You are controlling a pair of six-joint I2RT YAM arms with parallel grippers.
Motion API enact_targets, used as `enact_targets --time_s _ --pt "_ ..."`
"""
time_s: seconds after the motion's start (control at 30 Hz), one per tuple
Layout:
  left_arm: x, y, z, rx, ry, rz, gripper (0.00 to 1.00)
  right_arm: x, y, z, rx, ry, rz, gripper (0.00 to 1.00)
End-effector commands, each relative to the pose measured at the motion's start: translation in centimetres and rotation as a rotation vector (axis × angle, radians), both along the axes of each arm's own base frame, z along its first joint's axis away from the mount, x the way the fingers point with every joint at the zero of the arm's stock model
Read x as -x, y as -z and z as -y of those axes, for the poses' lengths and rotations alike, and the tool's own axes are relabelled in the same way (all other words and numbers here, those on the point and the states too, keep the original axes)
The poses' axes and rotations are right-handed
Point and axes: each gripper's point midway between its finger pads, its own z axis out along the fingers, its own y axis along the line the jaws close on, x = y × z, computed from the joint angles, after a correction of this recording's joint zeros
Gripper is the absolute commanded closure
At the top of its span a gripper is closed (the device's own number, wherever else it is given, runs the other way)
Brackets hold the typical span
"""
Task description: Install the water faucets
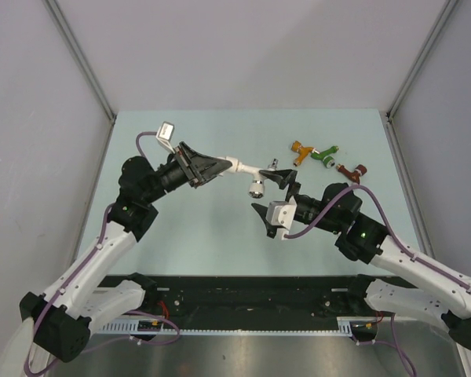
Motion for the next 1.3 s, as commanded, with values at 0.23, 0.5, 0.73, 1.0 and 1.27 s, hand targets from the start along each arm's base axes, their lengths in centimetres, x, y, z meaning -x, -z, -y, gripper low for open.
enact_targets --time_s 0.23,0.5,0.73,1.0,1.27 --pt "2.0 -4.5 0.3 0.091 0.089 0.084 1.0 -2.4 -1.1 -1.4 -0.006 0.082 0.098 0.26" --pt "2.5 -4.5 0.5 0.079 0.127 0.123 1.0 -0.9 -1.9 -2.1 -0.113 0.009 -0.039 0.76" --pt "3.5 -5.2 0.5 0.082 0.157 0.328 1.0 1.7 -4.0 -1.8 -0.297 -0.156 -0.345 1.0" --pt "6.1 -5.4 -0.6 0.057 0.127 0.689 1.0 1.4 -6.0 -0.3 -0.505 -0.322 -0.88 1.0" --pt "8.7 -6.0 -1.2 0.066 0.168 0.876 1.0 -1.7 -6.5 0.8 -0.685 -0.318 -1.303 1.0"
